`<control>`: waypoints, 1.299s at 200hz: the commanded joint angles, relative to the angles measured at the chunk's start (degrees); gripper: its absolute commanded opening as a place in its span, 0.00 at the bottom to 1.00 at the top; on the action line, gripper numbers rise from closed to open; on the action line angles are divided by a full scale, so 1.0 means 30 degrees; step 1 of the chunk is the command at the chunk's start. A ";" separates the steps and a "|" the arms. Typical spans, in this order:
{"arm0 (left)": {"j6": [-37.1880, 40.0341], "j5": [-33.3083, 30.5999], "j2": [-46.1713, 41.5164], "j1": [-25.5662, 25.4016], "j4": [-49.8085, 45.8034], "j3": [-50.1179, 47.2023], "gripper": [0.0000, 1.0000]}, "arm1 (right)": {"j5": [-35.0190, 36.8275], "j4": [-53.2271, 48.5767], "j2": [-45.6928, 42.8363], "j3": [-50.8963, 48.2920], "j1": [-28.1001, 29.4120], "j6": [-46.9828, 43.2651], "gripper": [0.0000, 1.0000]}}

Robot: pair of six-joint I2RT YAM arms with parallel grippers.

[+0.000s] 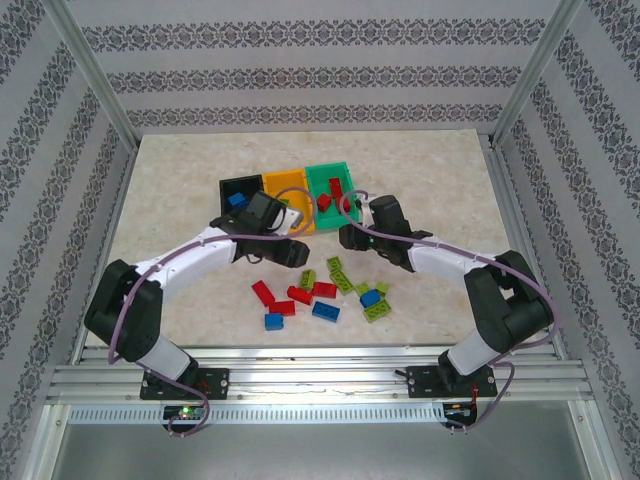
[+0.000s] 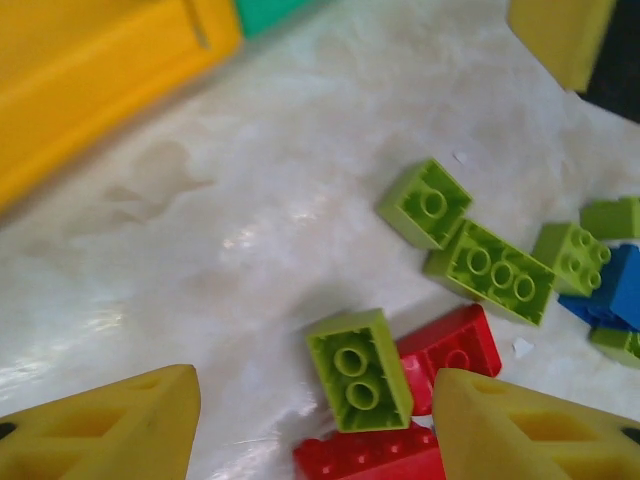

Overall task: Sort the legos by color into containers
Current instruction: Pick up the lego from the middle-left of the table.

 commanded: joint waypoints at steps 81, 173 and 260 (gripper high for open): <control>0.0241 -0.0729 0.4067 -0.2226 -0.0472 0.0881 0.64 | 0.0353 0.0497 -0.0635 -0.0354 0.0022 0.0207 0.54; -0.0169 -0.1028 0.5067 -0.2263 -0.0572 0.1267 0.52 | 0.0230 0.0564 -0.0510 -0.0325 -0.0008 0.0269 0.54; -0.0696 -0.1291 0.4268 -0.2007 0.0081 0.1717 0.40 | 0.0126 0.0516 -0.0343 -0.0242 -0.0014 0.0274 0.54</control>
